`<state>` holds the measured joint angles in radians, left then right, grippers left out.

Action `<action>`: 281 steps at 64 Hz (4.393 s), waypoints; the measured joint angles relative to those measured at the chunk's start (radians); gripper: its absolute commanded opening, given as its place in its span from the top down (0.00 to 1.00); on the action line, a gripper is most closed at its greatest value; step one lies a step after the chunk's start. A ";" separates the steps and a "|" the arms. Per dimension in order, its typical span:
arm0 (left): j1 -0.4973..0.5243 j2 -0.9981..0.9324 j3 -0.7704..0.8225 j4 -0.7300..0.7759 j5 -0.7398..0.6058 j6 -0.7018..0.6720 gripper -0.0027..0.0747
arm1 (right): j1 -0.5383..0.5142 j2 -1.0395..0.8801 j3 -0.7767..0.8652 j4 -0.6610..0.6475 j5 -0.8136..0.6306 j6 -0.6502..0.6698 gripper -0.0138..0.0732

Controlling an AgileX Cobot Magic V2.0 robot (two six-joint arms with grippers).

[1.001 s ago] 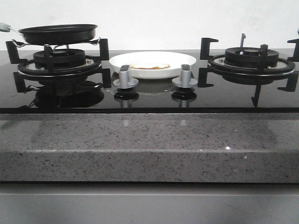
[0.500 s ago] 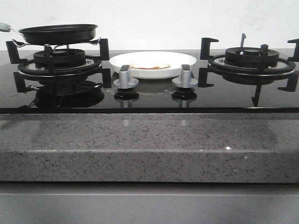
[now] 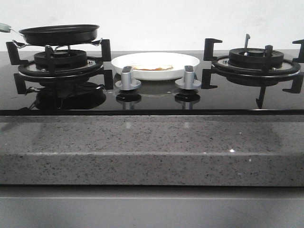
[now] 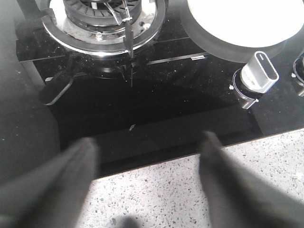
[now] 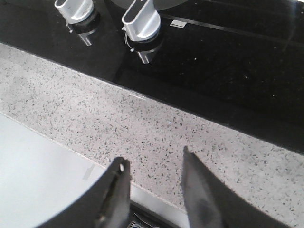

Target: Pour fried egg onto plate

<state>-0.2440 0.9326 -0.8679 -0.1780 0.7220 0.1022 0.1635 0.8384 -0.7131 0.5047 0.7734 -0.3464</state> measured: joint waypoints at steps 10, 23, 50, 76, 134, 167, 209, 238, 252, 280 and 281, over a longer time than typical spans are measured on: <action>0.000 0.000 0.000 0.000 0.000 0.000 0.92 | 0.000 0.000 0.000 0.000 0.000 0.000 0.80; 0.000 0.000 0.000 0.000 0.000 0.000 0.99 | 0.000 0.000 0.000 0.000 0.000 0.000 0.92; 0.000 0.000 0.000 0.000 0.000 0.000 0.99 | 0.000 0.000 0.000 0.000 0.017 0.000 0.92; 0.000 -0.027 0.015 0.010 -0.006 0.000 0.99 | 0.000 0.000 0.000 0.000 0.019 0.000 0.92; 0.259 -0.936 0.860 0.011 -0.544 0.002 0.99 | 0.000 0.000 0.000 0.000 0.021 0.000 0.92; 0.259 -0.936 0.871 0.135 -0.581 -0.158 0.99 | 0.000 0.000 0.000 0.000 0.023 0.000 0.92; 0.259 -0.936 0.871 0.218 -0.681 -0.238 0.99 | 0.000 0.000 0.000 0.000 0.023 0.000 0.92; 0.259 -0.936 0.871 0.214 -0.681 -0.235 0.99 | 0.000 0.000 0.000 0.000 0.023 0.000 0.92; 0.259 -0.936 0.871 0.214 -0.681 -0.235 0.99 | 0.000 0.000 0.000 0.000 0.023 0.000 0.92; 0.259 -0.936 0.871 0.214 -0.683 -0.235 0.99 | -0.104 -0.486 0.296 -0.114 -0.374 -0.004 0.92; 0.259 -0.936 0.871 0.214 -0.683 -0.235 0.99 | -0.110 -0.506 0.314 -0.113 -0.398 -0.004 0.92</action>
<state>0.0150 -0.0035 0.0029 0.0357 0.0389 -0.1328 0.0532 0.3320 -0.3992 0.3913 0.3757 -0.3502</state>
